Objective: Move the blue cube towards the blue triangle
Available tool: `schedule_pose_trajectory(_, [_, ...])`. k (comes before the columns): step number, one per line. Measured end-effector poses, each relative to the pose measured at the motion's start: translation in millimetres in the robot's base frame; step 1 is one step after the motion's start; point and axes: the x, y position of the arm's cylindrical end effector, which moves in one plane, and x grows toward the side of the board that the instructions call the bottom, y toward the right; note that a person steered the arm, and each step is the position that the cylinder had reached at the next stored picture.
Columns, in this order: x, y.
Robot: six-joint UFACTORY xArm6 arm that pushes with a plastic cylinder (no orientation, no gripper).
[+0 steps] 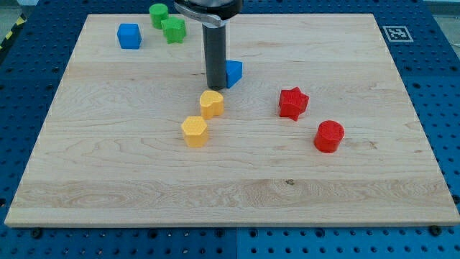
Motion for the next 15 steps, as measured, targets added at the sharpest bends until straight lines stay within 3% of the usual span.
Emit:
schedule_pose_trajectory(2, [-2, -95])
schedule_pose_trajectory(3, [-26, -157])
schedule_pose_trajectory(4, [-70, -210])
schedule_pose_trajectory(5, [-131, -218])
schedule_pose_trajectory(6, [-154, -198])
schedule_pose_trajectory(8, [-145, -166])
schedule_pose_trajectory(10, [-110, -216])
schedule_pose_trajectory(15, [-97, -113])
